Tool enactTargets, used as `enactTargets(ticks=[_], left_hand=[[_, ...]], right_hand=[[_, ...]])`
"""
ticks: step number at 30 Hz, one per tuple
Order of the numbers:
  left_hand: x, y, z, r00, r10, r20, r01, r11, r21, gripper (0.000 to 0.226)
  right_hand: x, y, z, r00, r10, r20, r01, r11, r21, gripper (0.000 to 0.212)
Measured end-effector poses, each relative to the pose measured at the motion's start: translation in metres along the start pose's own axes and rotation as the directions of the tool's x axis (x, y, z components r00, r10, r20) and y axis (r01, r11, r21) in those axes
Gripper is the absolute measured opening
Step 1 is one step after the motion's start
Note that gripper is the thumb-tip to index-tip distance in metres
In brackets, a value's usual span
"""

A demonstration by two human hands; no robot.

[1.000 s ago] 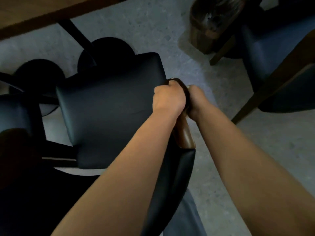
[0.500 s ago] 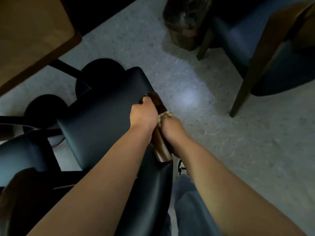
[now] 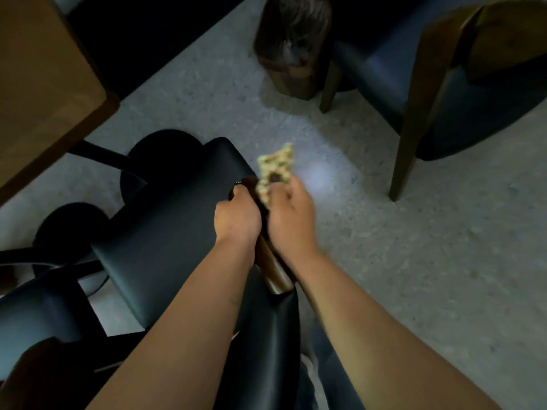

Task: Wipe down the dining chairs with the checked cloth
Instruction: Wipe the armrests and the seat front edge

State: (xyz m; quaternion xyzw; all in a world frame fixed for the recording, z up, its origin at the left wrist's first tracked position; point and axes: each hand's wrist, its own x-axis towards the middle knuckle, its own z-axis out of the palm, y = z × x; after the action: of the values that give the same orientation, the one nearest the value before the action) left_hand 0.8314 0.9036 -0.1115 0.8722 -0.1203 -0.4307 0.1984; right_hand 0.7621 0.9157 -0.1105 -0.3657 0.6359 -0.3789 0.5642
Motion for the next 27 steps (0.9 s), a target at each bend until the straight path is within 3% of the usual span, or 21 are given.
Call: enactTargets(ticks=[2,8,12,15,18,21,25,27], left_hand=[[0.000,-0.001,0.000,1.000,0.021,0.004,-0.021,1.000,-0.010,0.046],[-0.007,-0.002,-0.002,0.999,0.001,0.052,0.003,0.996,-0.093,0.063],[-0.010,0.000,-0.003,0.997,0.066,0.028,-0.064,0.997,-0.052,0.057],[-0.030,-0.002,-0.004,0.970,0.241,-0.019,-0.239,0.969,0.064,0.064],[-0.059,-0.014,-0.002,0.914,0.404,-0.015,-0.395,0.901,0.179,0.065],[-0.071,-0.026,0.000,0.901,0.433,0.020,-0.417,0.852,0.317,0.064],[-0.092,-0.027,0.011,0.892,0.451,-0.006,-0.347,0.695,0.629,0.065],[-0.105,-0.029,0.026,0.807,0.589,-0.045,-0.389,0.587,0.710,0.061]], right_hand=[[0.024,0.009,0.013,0.994,0.041,0.101,-0.033,0.996,-0.081,0.026],[0.052,0.047,0.000,0.948,0.292,0.126,-0.239,0.916,-0.323,0.026],[0.021,0.026,-0.006,0.981,0.140,0.134,-0.133,0.989,-0.063,0.032],[0.012,0.015,-0.007,0.973,0.049,0.225,-0.054,0.998,0.017,0.024],[0.021,0.013,-0.017,0.945,0.122,0.305,-0.140,0.990,0.036,0.027],[0.033,0.016,-0.032,0.892,0.183,0.412,-0.217,0.976,0.036,0.031],[0.054,0.025,-0.052,0.803,0.268,0.532,-0.353,0.934,0.062,0.030],[0.066,0.031,-0.072,0.773,0.276,0.571,-0.343,0.939,0.011,0.031]])
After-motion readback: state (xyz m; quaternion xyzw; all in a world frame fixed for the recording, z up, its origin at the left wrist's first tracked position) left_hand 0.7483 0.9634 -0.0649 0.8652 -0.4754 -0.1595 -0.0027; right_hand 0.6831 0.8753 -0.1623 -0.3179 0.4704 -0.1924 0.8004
